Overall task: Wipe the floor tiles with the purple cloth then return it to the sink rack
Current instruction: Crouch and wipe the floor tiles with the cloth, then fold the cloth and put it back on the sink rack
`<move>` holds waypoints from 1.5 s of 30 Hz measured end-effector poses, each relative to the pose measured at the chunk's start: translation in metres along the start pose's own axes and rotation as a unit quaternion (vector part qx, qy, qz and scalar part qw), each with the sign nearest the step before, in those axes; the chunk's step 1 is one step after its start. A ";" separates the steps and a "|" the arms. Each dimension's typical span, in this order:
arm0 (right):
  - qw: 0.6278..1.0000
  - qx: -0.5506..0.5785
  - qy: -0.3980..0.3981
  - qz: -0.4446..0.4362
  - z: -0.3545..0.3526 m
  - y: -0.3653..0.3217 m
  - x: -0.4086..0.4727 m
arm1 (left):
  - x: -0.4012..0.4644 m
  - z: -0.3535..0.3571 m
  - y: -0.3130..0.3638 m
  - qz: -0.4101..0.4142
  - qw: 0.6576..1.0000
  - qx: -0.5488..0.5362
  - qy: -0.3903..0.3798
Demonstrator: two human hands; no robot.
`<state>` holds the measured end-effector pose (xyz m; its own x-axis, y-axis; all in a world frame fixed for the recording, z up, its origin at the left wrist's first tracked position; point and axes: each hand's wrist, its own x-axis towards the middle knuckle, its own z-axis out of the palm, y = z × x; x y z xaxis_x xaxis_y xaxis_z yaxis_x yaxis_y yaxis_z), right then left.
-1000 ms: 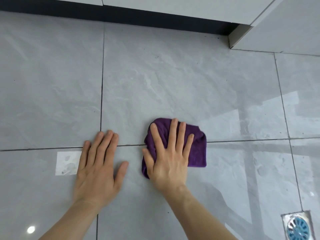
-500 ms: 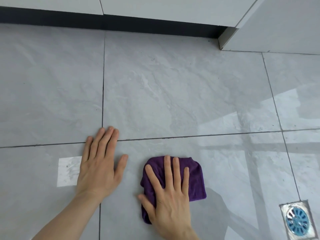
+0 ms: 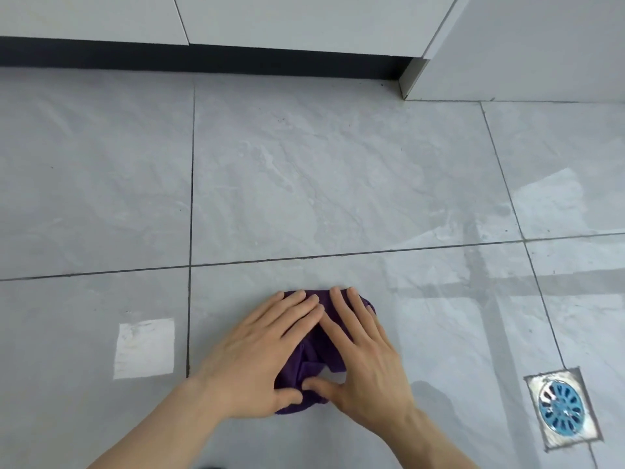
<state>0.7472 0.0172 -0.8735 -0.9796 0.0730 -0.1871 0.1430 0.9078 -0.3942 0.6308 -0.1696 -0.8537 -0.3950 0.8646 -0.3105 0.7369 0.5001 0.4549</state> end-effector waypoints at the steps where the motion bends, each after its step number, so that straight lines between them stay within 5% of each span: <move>1: 1.000 0.001 -0.001 0.002 0.001 -0.001 -0.001 | -0.002 0.002 0.002 -0.002 1.000 0.018 0.000; 13: 0.997 -0.055 0.033 -0.046 0.009 -0.030 -0.021 | -0.026 0.022 0.041 -0.073 0.985 0.112 0.112; 17: 0.995 -0.072 0.027 -0.063 0.007 -0.036 -0.027 | -0.027 0.019 0.049 -0.067 0.985 0.124 0.095; 27: 0.985 -0.029 -0.172 -0.002 -0.055 -0.036 -0.003 | -0.024 -0.020 0.037 -0.146 0.974 -0.168 -0.029; 35: 0.998 0.008 -0.033 0.047 -0.197 -0.068 0.043 | -0.001 -0.190 0.057 -0.105 0.991 -0.072 0.050; 45: 0.998 -0.007 0.017 0.053 -0.492 -0.189 -0.002 | -0.081 -0.469 0.209 -0.103 0.990 -0.028 0.088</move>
<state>0.6528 0.0486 -0.3564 -0.9635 0.1819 -0.1967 0.2437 0.9001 -0.3612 0.5593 -0.1117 -0.3419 -0.6270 0.7365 -0.2537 0.6011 0.6646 0.4438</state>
